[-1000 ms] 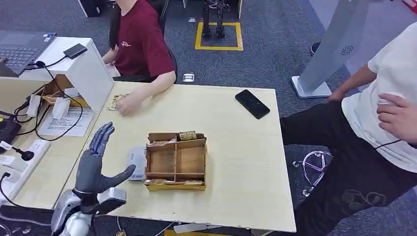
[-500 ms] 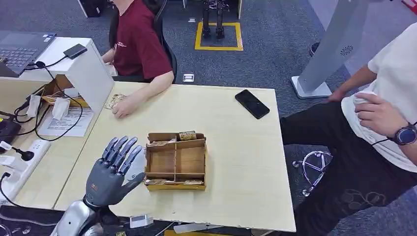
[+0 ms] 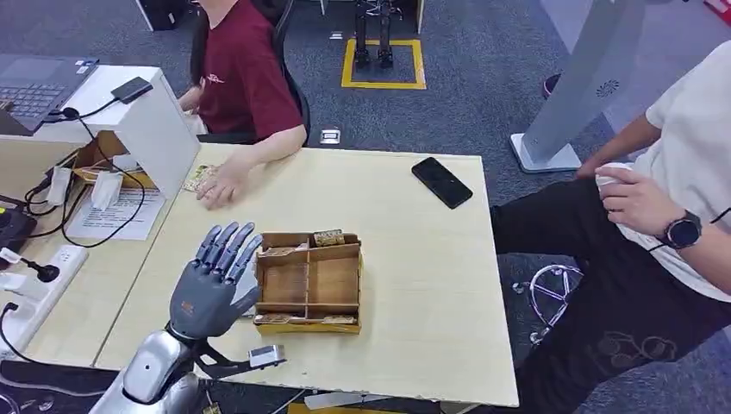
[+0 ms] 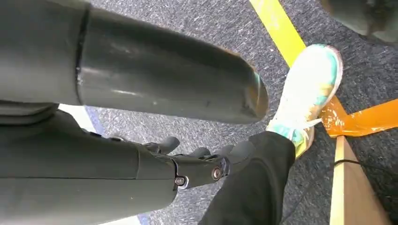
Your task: Pass the card to the sensor for recognition and then transmit it.
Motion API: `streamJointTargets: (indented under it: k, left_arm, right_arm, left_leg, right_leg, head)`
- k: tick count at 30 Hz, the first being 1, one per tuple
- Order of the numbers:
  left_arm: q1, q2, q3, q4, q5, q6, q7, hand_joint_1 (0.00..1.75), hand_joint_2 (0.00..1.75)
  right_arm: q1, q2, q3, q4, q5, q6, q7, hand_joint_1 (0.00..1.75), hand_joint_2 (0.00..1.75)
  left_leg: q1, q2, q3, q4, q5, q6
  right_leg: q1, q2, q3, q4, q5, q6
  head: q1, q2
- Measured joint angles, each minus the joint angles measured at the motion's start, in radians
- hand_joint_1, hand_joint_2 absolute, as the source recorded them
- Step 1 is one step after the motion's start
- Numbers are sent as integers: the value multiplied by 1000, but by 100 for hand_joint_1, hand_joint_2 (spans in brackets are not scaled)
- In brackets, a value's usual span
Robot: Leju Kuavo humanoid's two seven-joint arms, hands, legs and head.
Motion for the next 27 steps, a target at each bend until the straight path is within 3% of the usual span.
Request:
streamJointTargets:
  k: [27]
  left_arm:
    - [-69,-46,-43,157,17,-27,27,0,175]
  right_arm:
    - [-7,2,24,0,3,4,-2,0,0]
  left_leg:
    - [0,0,0,0,0,0]
  right_leg:
    - [0,0,0,0,0,0]
  head:
    - [0,0]
